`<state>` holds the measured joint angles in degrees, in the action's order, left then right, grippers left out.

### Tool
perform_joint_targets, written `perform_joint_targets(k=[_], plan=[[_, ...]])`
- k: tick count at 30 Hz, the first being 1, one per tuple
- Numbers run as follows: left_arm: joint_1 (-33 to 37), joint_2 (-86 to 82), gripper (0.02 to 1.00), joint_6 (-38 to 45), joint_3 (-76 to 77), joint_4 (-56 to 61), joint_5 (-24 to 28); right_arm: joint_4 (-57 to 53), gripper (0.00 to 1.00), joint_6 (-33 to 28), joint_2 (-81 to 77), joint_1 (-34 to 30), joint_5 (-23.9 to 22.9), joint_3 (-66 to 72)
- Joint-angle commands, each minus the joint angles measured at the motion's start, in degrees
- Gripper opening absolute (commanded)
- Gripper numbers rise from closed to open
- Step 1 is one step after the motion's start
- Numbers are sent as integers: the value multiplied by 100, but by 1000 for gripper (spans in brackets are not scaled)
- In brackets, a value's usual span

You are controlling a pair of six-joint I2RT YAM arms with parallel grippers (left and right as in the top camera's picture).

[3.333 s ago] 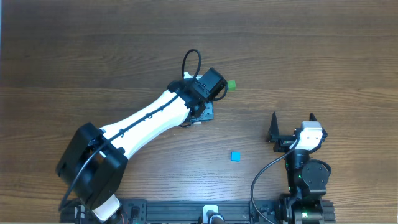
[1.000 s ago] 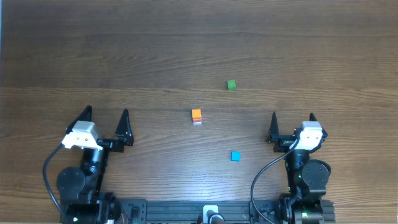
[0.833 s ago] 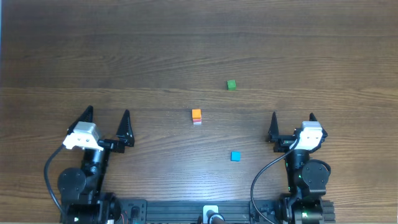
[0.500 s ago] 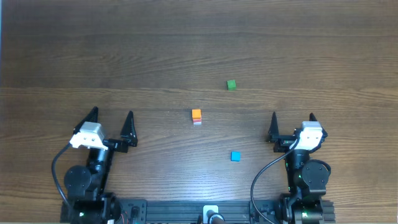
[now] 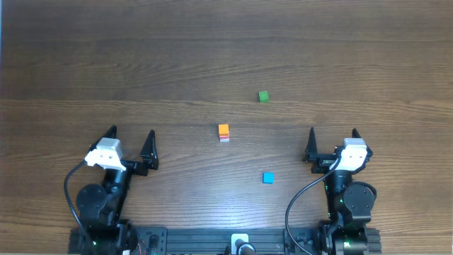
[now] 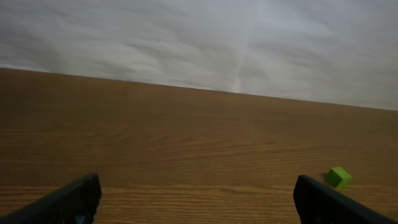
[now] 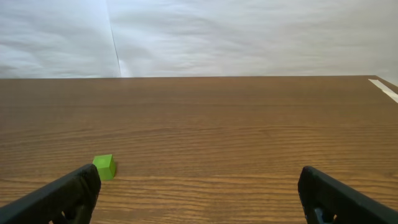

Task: Stack Cubes

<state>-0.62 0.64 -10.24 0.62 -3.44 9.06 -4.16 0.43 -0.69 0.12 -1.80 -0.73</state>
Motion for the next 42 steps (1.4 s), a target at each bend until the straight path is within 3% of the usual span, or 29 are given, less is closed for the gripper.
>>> perform_joint_targets(k=[1,29,32,35,38,42], plan=[[-26,-48,1000,83,-28,-4,50,9,991,35,42,-31,48,44],[-26,-31,1000,85,-28,-4,50,203,991,-4,42,-31,33,44],[-26,-31,1000,83,-28,-4,50,627,991,518,42,-24,380,44],[-26,-31,1000,83,-28,-4,50,1163,993,1154,35,-17,1012,31],[-26,-31,1000,83,-28,-4,50,1467,993,1425,-90,-20,1759,-109],[-26,-31,1000,85,-28,-4,50,1528,993,1681,-560,-20,2308,-544]])
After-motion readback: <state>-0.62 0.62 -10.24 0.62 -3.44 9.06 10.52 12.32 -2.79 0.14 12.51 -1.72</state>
